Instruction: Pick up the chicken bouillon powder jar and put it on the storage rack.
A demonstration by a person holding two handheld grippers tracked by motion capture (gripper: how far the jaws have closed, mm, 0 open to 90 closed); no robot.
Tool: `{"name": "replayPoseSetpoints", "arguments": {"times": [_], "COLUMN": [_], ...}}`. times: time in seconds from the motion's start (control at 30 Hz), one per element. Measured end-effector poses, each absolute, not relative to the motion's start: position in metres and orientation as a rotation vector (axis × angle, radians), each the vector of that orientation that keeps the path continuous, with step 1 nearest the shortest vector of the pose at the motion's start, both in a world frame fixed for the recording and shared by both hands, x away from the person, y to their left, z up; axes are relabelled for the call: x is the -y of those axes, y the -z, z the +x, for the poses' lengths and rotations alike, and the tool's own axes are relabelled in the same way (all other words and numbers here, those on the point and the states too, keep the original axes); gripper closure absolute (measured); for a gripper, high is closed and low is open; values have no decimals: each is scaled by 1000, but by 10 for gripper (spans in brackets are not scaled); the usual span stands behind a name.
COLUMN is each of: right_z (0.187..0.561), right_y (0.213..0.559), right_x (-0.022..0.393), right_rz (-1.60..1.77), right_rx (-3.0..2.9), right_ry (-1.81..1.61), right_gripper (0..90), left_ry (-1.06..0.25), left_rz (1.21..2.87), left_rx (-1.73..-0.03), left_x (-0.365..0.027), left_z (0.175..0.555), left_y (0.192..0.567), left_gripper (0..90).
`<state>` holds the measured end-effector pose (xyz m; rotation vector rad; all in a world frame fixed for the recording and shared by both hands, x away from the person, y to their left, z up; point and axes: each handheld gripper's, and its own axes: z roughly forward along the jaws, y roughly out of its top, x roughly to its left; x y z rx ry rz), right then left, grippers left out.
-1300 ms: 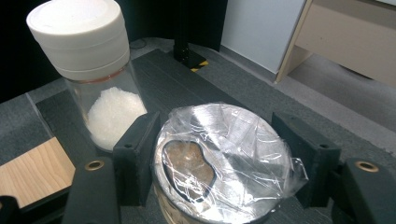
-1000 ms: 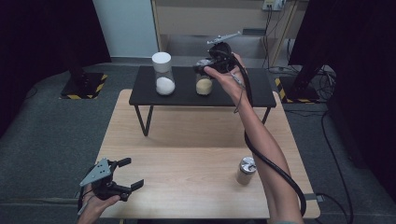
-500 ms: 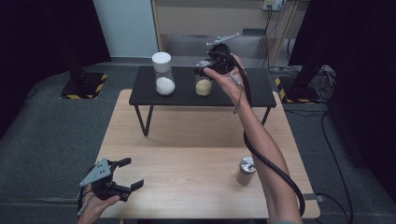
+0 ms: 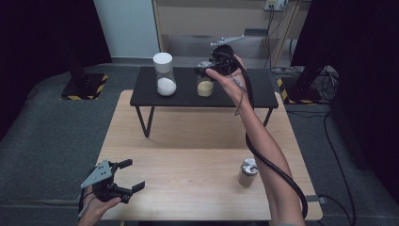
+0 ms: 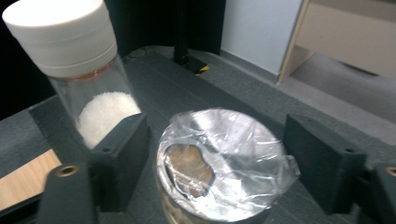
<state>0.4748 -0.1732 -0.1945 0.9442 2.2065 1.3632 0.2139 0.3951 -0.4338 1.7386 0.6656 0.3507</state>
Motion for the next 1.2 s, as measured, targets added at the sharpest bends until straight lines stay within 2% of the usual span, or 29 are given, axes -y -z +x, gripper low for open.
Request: {"name": "replayPoseSetpoints", "arguments": {"times": [0.13, 1.2], "right_z": [471, 452], "right_y": [196, 169], "right_x": [177, 189], "right_rz": [933, 878], "right_rx": [-2157, -2071], "right_ry": [-1405, -1491], "right_gripper": [79, 69], "left_ry": [-352, -354], "left_rz": [1740, 1741], "left_rx": [-665, -664], "left_x": [-395, -395], "left_z": [214, 213], "left_y": [434, 433], "left_gripper": [7, 7]}}
